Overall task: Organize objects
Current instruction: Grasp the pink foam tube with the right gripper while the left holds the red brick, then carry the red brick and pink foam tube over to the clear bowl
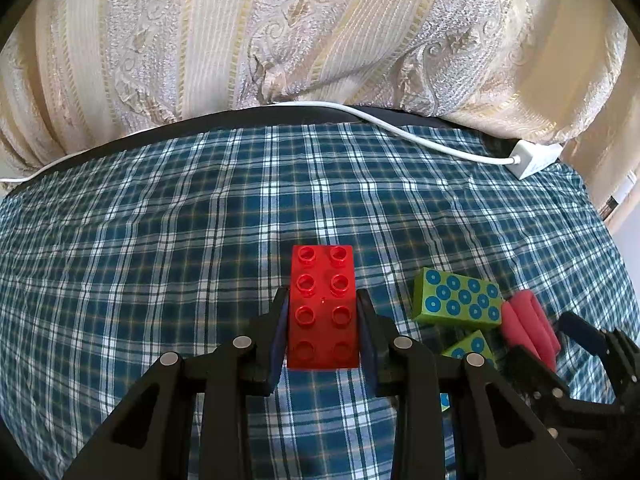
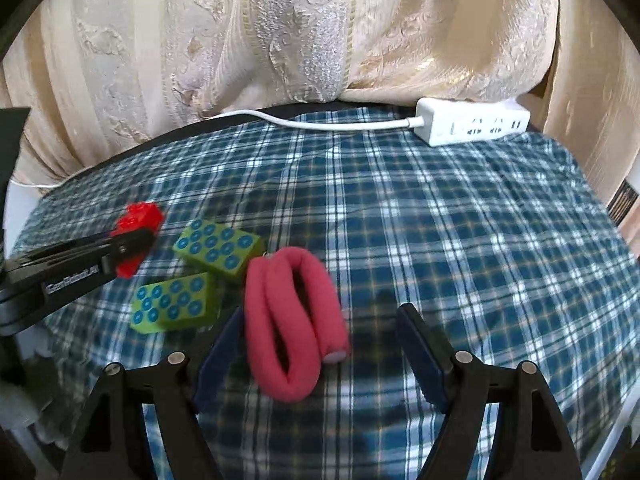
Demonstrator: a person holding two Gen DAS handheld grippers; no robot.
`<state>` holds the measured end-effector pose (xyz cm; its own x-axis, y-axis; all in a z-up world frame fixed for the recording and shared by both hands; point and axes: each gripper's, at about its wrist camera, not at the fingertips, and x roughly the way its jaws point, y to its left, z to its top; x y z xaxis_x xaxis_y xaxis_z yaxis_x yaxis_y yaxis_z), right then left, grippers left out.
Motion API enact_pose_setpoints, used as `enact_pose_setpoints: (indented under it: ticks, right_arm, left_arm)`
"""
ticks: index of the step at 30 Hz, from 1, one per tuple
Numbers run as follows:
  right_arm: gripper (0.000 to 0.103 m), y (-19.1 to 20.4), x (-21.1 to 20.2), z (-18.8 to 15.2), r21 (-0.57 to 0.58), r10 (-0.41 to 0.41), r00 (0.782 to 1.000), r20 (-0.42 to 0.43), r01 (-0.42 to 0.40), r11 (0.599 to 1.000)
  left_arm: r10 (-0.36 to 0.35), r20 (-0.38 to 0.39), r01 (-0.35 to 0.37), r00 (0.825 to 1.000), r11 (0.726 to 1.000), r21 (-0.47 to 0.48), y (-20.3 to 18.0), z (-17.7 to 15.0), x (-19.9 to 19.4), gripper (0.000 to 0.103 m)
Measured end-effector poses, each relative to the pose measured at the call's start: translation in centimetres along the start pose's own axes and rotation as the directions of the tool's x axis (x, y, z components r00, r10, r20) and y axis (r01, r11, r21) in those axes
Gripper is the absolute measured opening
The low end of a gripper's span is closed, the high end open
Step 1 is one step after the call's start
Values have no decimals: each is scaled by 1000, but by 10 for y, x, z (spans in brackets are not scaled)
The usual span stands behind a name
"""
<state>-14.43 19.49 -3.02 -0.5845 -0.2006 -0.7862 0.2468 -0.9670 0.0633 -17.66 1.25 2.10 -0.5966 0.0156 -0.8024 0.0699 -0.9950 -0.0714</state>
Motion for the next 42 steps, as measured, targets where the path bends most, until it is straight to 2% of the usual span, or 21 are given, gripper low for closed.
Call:
enact_pose_setpoints:
  ticks: [6,9,11,12,24,42]
  right_arm:
    - [80,6,6,4,-32,-3,1000,-8,3,999]
    - [67,10,5,2,-59,-19,1000,2,20,998]
    - [55,12,3,1,-69,-18,1000,7,19,997]
    - [52,13,2,0,-71,-19,1000,9,20,997]
    - [51,7,-17,-17,-16,1,1000,9,-1,1000]
    - [51,0,-74,-44,69,47,997,67,-52,996]
  left_arm:
    - [-4,-1,4,1000,1000,3,-1,0,0,33]
    - [-14,-2,14,1000,1000,2,-2,0,-1,33]
    - [-17,-1,17,1000,1000,2,-3,0,-2,33]
    - [-19,0,19,1000,1000,3,-3,1,-2,33]
    - [-38,13,38,999,999,15,-9,2,-11,33]
    - [-108,78,104,991,993,49,-25,6,-50,33]
